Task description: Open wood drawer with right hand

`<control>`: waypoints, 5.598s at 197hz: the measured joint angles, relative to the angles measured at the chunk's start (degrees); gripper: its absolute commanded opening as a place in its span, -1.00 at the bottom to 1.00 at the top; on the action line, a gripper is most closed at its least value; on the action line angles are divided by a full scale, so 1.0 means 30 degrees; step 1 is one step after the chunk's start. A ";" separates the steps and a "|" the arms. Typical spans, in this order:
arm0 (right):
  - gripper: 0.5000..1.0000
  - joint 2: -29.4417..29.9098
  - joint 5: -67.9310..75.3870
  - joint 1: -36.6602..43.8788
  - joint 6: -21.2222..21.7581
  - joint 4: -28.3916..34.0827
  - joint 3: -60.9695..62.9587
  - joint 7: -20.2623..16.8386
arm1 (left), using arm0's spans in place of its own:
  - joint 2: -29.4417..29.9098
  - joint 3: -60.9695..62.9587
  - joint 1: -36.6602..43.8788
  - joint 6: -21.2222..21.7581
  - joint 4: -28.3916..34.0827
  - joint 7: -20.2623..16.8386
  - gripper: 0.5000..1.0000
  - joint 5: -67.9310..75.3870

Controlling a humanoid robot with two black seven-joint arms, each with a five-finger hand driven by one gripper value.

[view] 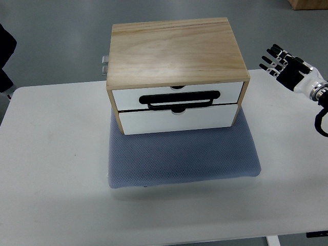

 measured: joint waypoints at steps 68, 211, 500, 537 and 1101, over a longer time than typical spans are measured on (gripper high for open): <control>0.82 0.0016 -0.0026 -0.0372 0.0162 0.0000 -0.0121 -0.0002 | 0.0000 0.0006 0.0030 0.0025 -0.0096 -0.0028 1.00 0.0016; 0.82 -0.0719 -0.2566 -0.0214 -0.0043 0.0000 -0.0292 -0.0189 | 0.0000 0.0016 -0.0080 -0.0005 0.0021 0.0001 1.00 0.0001; 0.81 -1.1001 -1.4662 0.7084 -0.0477 1.0458 -0.8326 0.9342 | 0.0000 0.0018 -0.0082 -0.0001 0.0017 0.0001 1.00 0.0001; 0.81 -1.1755 -1.7147 0.8875 0.0659 1.3176 -0.9058 0.9960 | 0.0000 0.0019 -0.0070 -0.0001 0.0017 0.0003 1.00 0.0001; 0.81 -0.4782 -2.5733 0.7516 -0.1278 1.5386 -0.9546 0.7264 | 0.0000 0.0018 -0.0082 -0.0002 0.0017 0.0001 1.00 0.0002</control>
